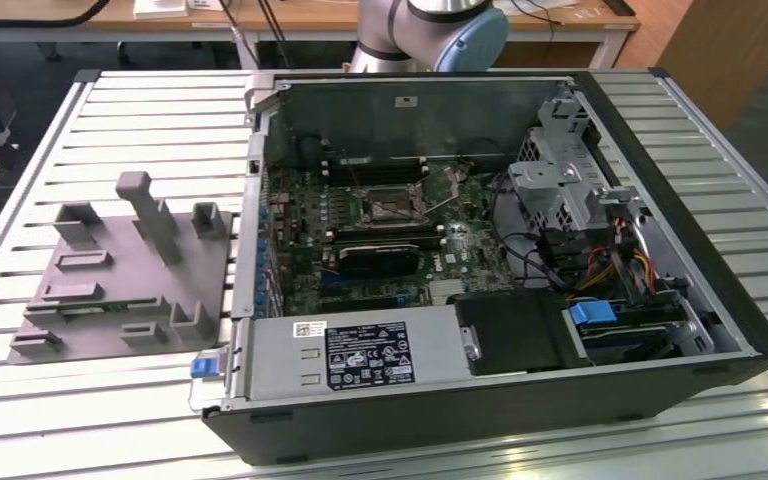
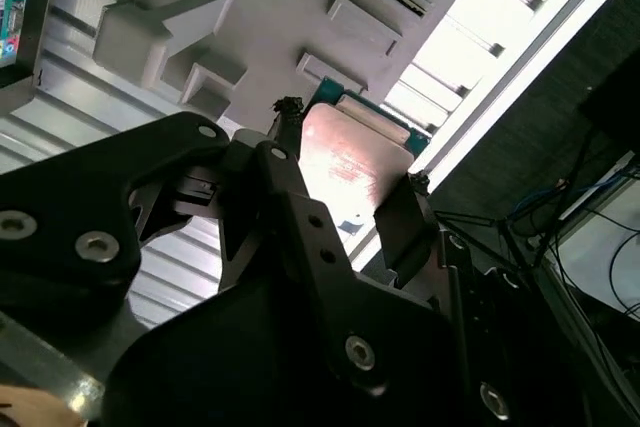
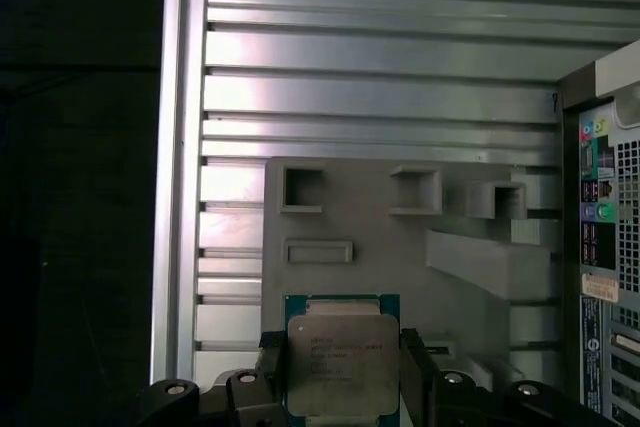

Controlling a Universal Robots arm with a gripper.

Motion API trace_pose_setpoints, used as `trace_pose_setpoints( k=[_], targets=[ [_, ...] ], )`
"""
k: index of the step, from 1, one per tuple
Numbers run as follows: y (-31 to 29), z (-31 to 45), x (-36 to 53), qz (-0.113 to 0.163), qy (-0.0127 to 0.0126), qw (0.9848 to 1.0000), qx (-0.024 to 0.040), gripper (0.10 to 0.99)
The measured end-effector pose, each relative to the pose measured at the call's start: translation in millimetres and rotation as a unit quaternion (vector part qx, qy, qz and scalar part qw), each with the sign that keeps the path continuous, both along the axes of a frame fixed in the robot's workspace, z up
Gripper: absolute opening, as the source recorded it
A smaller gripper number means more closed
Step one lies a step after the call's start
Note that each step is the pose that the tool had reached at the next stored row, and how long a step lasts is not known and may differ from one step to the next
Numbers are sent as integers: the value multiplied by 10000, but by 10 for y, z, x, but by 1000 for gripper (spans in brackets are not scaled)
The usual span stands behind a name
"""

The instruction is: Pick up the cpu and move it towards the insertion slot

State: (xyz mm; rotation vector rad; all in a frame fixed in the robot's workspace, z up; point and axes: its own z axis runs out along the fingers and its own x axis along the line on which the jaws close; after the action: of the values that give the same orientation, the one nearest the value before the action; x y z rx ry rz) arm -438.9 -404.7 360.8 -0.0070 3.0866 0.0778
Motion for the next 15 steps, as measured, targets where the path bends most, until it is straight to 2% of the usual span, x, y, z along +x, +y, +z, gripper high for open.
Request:
trace_pose_setpoints(
  k=[12, 15],
  targets=[
    [0, 386, 0, 0, -32, 10000, 0, 541],
    [0, 438, 0, 0, -38, 10000, 0, 541]
  ],
)
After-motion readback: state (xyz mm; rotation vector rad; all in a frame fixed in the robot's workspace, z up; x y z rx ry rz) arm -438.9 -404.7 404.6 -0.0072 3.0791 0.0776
